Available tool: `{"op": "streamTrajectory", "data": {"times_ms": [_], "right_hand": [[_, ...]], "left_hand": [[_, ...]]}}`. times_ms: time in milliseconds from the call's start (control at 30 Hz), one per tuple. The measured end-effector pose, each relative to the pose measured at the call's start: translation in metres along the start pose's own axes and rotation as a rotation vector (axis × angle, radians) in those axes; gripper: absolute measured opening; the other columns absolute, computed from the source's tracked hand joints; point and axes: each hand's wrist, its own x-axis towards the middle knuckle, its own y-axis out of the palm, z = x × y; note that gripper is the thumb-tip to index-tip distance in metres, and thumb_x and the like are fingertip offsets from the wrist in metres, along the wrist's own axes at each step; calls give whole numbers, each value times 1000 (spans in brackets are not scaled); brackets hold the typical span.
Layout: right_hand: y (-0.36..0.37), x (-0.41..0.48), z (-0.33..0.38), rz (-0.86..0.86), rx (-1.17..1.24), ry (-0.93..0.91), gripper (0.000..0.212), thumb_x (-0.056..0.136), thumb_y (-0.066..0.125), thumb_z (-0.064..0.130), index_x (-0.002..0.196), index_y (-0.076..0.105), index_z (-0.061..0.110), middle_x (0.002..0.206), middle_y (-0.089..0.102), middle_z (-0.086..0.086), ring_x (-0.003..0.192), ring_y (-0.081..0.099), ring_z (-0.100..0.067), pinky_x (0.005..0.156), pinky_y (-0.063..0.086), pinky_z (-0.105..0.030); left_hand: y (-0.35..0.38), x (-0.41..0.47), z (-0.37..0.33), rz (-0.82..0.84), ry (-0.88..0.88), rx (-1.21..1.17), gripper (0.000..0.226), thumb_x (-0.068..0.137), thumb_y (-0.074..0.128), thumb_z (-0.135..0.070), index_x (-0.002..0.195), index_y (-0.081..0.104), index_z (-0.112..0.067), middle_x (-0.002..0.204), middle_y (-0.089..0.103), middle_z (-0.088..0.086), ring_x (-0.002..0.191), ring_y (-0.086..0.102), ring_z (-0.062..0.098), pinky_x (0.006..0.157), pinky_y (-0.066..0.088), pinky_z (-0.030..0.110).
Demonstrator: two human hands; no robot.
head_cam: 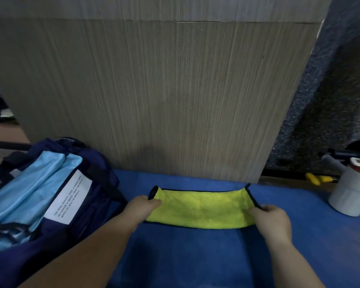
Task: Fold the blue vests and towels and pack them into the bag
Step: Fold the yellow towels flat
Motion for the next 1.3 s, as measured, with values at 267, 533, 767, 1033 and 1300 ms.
{"op": "streamTrajectory", "data": {"times_ms": [267,533,767,1033,1300], "right_hand": [[24,-15,6,-97,70,-411,24,78,74,12,102,75,19,99,65,-1,97,57,-18,82,38,-25],[58,-39,-1,568,-484,-703,107,54,23,99,137,51,38,141,40,26,140,17,8,118,20,-34],[55,-31,-7,519,-331,-681,32,102,46,27,129,60,35,129,48,28,130,45,-3,100,32,-11],[53,-31,-9,562,-122,-708,52,78,69,4,99,61,51,107,67,22,105,58,10,90,47,-14],[43,-17,-4,286,363,-251,6,87,64,21,92,59,21,93,62,-2,87,58,-20,81,46,-36]], "left_hand": [[7,-16,7,35,52,66,44,94,51,-53,96,62,-10,97,66,6,86,62,17,63,46,26],[5,-21,14,48,76,-34,38,96,51,-49,90,59,-11,98,65,9,88,61,19,72,44,29],[16,-27,-1,-6,75,-253,39,94,56,-46,91,60,-7,96,64,11,92,63,25,76,44,32],[56,-50,-65,-3,255,-318,34,93,60,-36,73,44,-13,71,45,5,67,47,15,63,34,29],[95,-60,-57,117,512,531,48,96,29,-45,108,65,-15,116,61,2,113,53,19,99,39,36]]}}
